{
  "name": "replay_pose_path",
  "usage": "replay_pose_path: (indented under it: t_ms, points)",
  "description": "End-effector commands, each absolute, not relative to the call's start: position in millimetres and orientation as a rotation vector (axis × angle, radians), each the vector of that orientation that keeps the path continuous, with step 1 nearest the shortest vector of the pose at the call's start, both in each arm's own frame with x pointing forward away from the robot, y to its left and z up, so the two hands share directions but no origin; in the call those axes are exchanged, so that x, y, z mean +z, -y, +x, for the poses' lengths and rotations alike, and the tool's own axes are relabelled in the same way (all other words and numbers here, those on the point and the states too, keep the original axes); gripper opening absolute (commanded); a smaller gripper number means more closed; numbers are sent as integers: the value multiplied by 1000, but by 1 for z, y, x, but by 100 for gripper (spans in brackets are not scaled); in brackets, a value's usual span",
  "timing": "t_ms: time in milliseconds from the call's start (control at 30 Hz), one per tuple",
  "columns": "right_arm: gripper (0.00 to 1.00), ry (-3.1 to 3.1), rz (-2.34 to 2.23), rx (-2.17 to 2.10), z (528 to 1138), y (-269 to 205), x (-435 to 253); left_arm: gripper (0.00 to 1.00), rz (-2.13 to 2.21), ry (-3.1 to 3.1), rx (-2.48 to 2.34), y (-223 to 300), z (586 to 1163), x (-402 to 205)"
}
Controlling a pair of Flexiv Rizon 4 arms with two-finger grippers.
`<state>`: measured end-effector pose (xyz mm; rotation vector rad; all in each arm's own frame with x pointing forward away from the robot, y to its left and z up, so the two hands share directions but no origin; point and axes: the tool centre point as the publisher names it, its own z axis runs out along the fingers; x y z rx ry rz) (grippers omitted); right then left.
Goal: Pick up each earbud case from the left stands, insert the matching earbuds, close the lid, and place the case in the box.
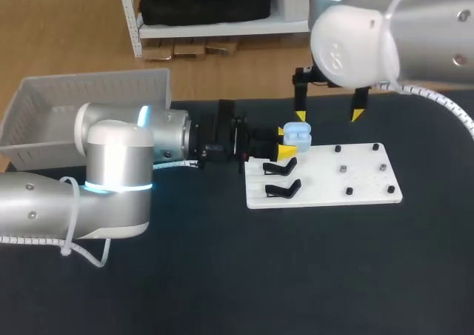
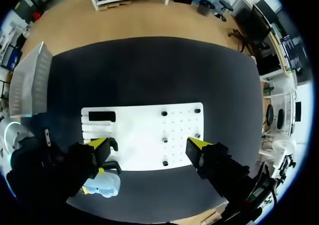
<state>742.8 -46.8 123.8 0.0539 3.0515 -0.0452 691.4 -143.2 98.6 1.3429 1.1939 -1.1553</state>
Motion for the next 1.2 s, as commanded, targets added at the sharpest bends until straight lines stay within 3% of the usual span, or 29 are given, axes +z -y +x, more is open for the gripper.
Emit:
replay_pose_path:
  t_ms: [33, 733, 1200]
  points:
    - [100, -3040, 45, -36, 728, 51, 129, 0, 1335, -1193, -1147, 143, 689, 98]
    - [100, -3042, -27, 55, 707, 46, 138, 0, 1335, -1193, -1147, 143, 689, 98]
    - [100, -2738, 347, 299, 716, 97, 170, 0, 1317, -1234, -1115, 117, 684, 113]
